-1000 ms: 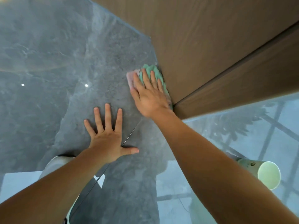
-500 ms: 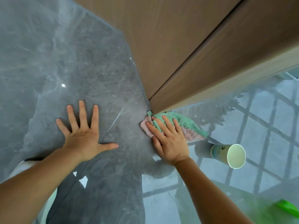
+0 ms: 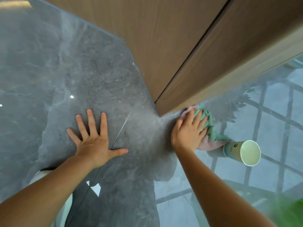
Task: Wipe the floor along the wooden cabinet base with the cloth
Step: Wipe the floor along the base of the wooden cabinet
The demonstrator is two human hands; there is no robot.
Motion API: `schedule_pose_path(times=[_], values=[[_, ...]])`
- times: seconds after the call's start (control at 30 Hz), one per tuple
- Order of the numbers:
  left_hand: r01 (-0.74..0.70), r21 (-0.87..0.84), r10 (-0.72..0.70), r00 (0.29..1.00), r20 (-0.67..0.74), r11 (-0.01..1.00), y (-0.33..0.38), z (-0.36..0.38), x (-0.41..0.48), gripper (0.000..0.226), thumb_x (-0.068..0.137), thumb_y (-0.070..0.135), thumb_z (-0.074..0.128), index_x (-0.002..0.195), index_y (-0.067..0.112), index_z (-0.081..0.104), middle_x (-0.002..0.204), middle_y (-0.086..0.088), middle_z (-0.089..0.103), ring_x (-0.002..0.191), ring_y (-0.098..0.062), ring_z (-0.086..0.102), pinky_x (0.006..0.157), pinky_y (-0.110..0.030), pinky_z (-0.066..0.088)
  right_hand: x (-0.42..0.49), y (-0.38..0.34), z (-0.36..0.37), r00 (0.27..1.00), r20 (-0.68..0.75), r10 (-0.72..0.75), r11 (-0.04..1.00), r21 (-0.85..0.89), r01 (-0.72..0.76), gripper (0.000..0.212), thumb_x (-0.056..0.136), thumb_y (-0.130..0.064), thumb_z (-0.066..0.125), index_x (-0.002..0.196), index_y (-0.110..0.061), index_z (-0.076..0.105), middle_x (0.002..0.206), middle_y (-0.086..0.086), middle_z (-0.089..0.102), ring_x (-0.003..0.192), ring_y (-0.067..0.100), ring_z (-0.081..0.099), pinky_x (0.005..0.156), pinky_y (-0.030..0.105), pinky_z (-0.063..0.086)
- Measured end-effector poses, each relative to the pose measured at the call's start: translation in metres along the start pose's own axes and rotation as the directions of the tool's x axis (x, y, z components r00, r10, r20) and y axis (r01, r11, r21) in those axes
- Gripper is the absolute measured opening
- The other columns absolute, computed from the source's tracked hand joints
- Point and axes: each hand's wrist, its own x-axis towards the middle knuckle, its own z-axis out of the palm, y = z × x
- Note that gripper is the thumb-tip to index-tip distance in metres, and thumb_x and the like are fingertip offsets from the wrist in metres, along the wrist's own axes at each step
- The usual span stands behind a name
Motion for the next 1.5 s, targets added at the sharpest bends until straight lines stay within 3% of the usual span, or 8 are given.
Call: schedule_pose_path(times=[0.33,0.53,0.63,0.77,0.9,1.1,1.37,1.5], values=[[0.005,0.010,-0.005,0.999,-0.032,1.000,0.000,0.004,0.000,0.143,0.030,0.107,0.019,0.131,0.032,-0.049,0.130,-0.006,-0.065,0.131,-0.041,-0.046,0.105,-0.072,-0.015,-0.063,0.039,0.003,0.523,0.243,-0.817,0.550,0.055,0.834,0.054,0.095,-0.039,0.045,0.149,-0.032,0.040,0.161,0.003,0.033,0.152,0.031,0.019,0.123,0.054,0.014],[0.027,0.025,-0.026,0.999,-0.021,0.999,0.005,0.001,-0.003,0.144,0.028,0.106,0.019,0.128,0.030,-0.052,0.131,-0.009,-0.064,0.129,-0.041,-0.049,0.106,-0.072,-0.015,0.022,0.045,-0.027,0.987,0.116,-0.113,0.994,0.010,0.112,0.058,0.099,-0.034,0.040,0.154,-0.033,0.026,0.167,0.007,0.015,0.153,0.031,0.005,0.123,0.053,0.004],[0.039,0.037,-0.038,0.999,-0.033,0.999,0.006,0.001,-0.002,0.144,0.028,0.106,0.018,0.126,0.029,-0.053,0.130,-0.011,-0.064,0.129,-0.043,-0.048,0.106,-0.072,-0.013,0.009,0.010,-0.022,0.987,0.159,0.033,0.999,-0.010,-0.031,0.064,0.098,-0.038,0.037,0.157,-0.024,0.017,0.167,0.011,0.007,0.153,0.034,-0.002,0.122,0.057,-0.001],[0.043,0.042,-0.040,0.996,-0.074,0.998,0.006,0.003,-0.001,0.143,0.029,0.105,0.020,0.126,0.028,-0.052,0.142,-0.014,-0.054,0.134,-0.044,-0.041,0.108,-0.072,-0.009,-0.068,-0.022,-0.010,0.923,0.248,-0.295,0.953,0.012,0.302,0.073,0.092,-0.044,0.038,0.157,-0.020,0.015,0.167,0.013,0.002,0.152,0.038,-0.009,0.120,0.059,-0.007],[0.038,0.011,-0.037,0.990,-0.138,0.999,0.010,0.006,-0.003,0.144,0.044,0.095,0.047,0.145,0.027,-0.028,0.156,-0.016,-0.032,0.143,-0.045,-0.024,0.112,-0.068,0.004,-0.092,-0.015,-0.029,0.555,0.426,-0.714,0.694,0.538,0.479,0.046,0.086,-0.029,0.053,0.131,-0.028,0.063,0.154,-0.001,0.046,0.149,0.011,0.022,0.123,0.048,0.000],[-0.262,-0.074,0.210,0.890,-0.405,0.962,0.061,0.020,-0.038,0.077,0.073,0.022,0.067,0.142,0.023,0.034,0.152,-0.009,0.022,0.133,-0.036,0.025,0.106,-0.048,0.032,-0.062,0.024,-0.067,0.964,0.121,-0.236,0.708,0.700,0.086,0.027,0.085,-0.018,0.055,0.103,-0.028,0.073,0.099,-0.008,0.074,0.094,0.011,0.069,0.085,0.026,0.055],[-0.033,-0.647,0.082,0.996,0.046,0.762,0.119,0.017,-0.033,0.080,0.062,0.031,0.078,0.132,0.021,0.040,0.124,-0.006,0.059,0.111,-0.026,0.060,0.097,-0.037,0.049,-0.077,0.032,-0.056,0.874,0.412,-0.256,0.822,0.569,-0.028,0.079,0.078,-0.011,0.076,0.148,-0.013,0.039,0.152,0.013,0.026,0.137,0.025,0.038,0.105,0.017,0.033],[0.179,-0.749,0.250,0.872,0.421,0.637,0.139,0.006,-0.031,0.051,0.070,-0.003,0.074,0.116,0.008,0.055,0.093,-0.011,0.073,0.085,-0.025,0.073,0.074,-0.041,0.060,-0.080,0.047,-0.074,0.805,0.521,-0.284,0.813,0.575,-0.085,0.084,0.074,0.001,0.074,0.149,-0.012,0.038,0.148,0.012,0.037,0.136,0.024,0.043,0.105,0.013,0.031]])
